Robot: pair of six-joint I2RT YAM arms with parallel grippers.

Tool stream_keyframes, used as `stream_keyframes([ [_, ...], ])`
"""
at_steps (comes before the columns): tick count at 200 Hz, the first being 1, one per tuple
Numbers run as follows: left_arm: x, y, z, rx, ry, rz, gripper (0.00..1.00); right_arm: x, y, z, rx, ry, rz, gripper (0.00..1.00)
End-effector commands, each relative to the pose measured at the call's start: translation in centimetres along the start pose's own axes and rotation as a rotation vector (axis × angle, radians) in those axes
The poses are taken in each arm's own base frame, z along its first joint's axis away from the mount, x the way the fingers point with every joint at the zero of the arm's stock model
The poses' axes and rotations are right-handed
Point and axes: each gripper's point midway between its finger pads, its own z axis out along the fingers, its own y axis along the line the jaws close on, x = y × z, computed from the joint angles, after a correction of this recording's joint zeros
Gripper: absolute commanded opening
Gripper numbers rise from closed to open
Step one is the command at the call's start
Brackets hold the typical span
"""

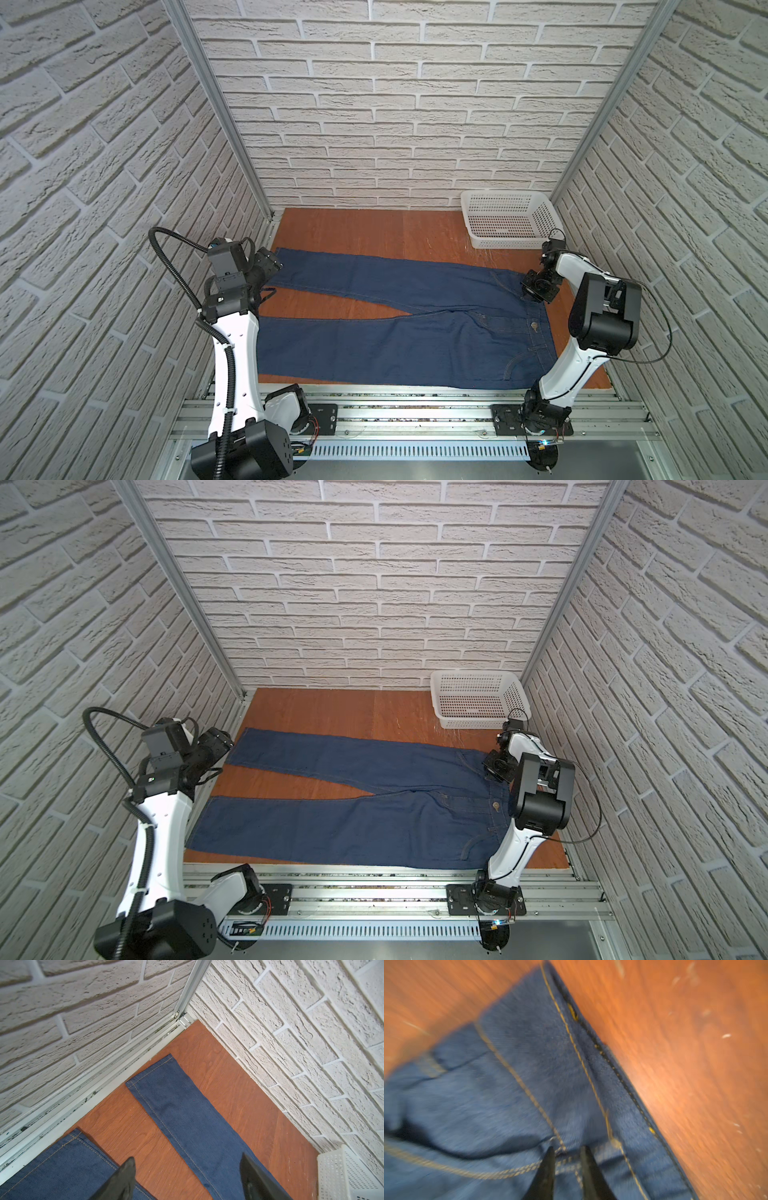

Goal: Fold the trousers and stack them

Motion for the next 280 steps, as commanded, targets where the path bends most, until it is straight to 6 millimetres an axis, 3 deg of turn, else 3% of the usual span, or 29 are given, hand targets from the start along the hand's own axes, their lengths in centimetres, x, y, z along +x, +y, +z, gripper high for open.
stream_keyframes([
  [1, -1.0, -0.3, -0.4, 0.001, -0.033, 0.015, 0.78, -4.1, 2.2, -4.4, -0.066, -0.155, 0.016, 0.31],
  [17, -0.9, -0.2, -0.3, -0.004, -0.030, 0.016, 0.78, -5.8, 2.3, -4.9, -0.043, -0.176, 0.019, 0.34],
  [57, -0.9, 0.1, -0.5, -0.022, -0.031, 0.031, 0.78, -8.6, 1.9, -3.7, -0.039, -0.177, 0.041, 0.36],
  [63, -0.9, 0.1, -0.5, -0.023, -0.030, 0.031, 0.78, -8.6, 1.8, -2.4, -0.026, -0.149, 0.033, 0.36],
  [130, -0.8, 0.3, -0.6, -0.028, -0.027, 0.034, 0.78, -9.2, 1.2, 1.4, -0.025, -0.088, 0.037, 0.37],
  [177, -0.6, 0.4, -0.4, -0.034, -0.019, 0.036, 0.78, -10.0, 1.7, 2.5, -0.044, -0.083, 0.044, 0.38],
  [222, -0.7, 0.5, -0.5, -0.040, -0.024, 0.034, 0.78, -9.3, 1.6, 3.9, -0.040, -0.046, 0.050, 0.39],
  [247, -0.8, 0.5, -0.6, -0.041, -0.026, 0.035, 0.78, -8.7, 1.3, 4.5, -0.033, -0.025, 0.051, 0.34],
  [280, -1.0, 0.7, -0.9, -0.052, -0.031, 0.039, 0.78, -7.9, 1.4, 4.5, -0.049, -0.007, 0.052, 0.16],
])
